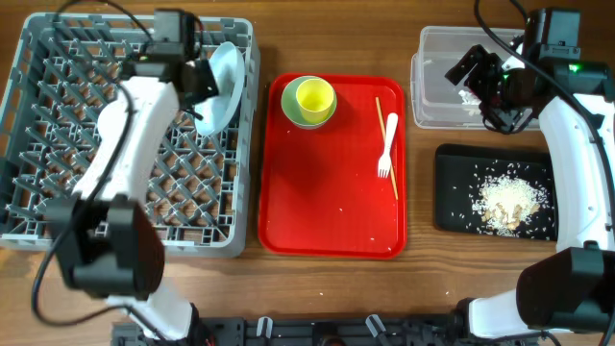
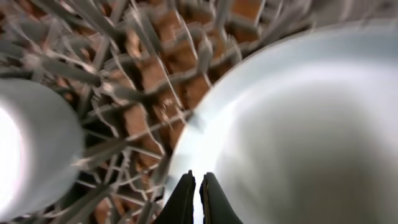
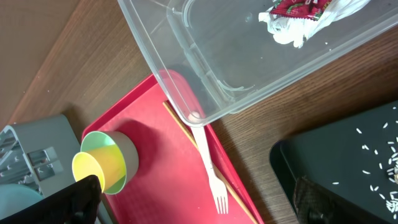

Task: Sort waste into correct bins and load items into the dishwasher rack
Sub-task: 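Stand the plate upright in the rack slots and release, then move the left gripper to the yellow cup and grasp its rim, then carry the yellow cup with the left gripper into the dish rack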

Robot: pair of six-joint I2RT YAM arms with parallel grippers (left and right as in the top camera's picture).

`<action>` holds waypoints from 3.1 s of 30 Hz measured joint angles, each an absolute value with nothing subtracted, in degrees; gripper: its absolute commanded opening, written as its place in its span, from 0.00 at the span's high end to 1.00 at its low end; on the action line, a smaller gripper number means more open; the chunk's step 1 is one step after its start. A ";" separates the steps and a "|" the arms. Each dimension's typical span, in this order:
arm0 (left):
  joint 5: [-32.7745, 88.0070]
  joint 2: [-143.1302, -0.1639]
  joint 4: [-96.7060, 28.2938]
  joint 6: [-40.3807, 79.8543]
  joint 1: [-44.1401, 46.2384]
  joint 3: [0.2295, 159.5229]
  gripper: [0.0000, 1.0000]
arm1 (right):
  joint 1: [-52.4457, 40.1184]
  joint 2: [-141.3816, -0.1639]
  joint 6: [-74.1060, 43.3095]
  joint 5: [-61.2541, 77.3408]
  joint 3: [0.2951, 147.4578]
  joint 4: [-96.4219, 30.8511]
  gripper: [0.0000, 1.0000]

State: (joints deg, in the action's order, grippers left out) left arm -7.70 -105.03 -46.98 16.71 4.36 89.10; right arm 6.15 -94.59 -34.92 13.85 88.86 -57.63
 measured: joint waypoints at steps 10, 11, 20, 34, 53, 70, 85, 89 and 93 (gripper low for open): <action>-2.26 -86.72 -51.90 17.67 1.85 89.10 0.96 | 6.15 -94.59 -34.92 13.85 88.86 -57.63 0.00; 0.93 -84.14 -51.96 17.37 3.57 89.10 0.96 | 6.15 -94.59 -34.92 13.85 88.86 -57.60 0.00; 2.20 -89.49 -50.98 14.90 28.58 89.60 0.96 | 6.15 -94.59 -34.92 13.85 88.86 -57.60 0.00; -30.24 -105.10 -49.10 14.24 24.16 89.45 0.96 | 6.15 -94.59 -34.92 13.85 88.86 -57.63 0.00; 3.49 -96.27 -37.93 15.81 29.87 89.47 0.00 | 6.15 -94.59 -34.92 13.85 88.86 -57.63 0.00; -0.16 -113.78 -28.91 6.26 32.73 89.47 0.52 | 6.15 -94.59 -34.92 13.85 88.86 -57.63 0.00; -2.09 -117.49 -29.50 5.63 31.31 89.47 0.61 | 6.15 -94.59 -34.92 13.85 88.86 -57.63 0.00; -2.33 -118.58 -30.46 5.61 30.52 89.47 0.63 | 6.15 -94.59 -34.92 13.85 88.86 -57.63 0.00; -2.31 -120.92 -30.59 5.19 30.52 89.47 0.75 | 6.15 -94.59 -34.89 13.85 88.86 -57.63 0.00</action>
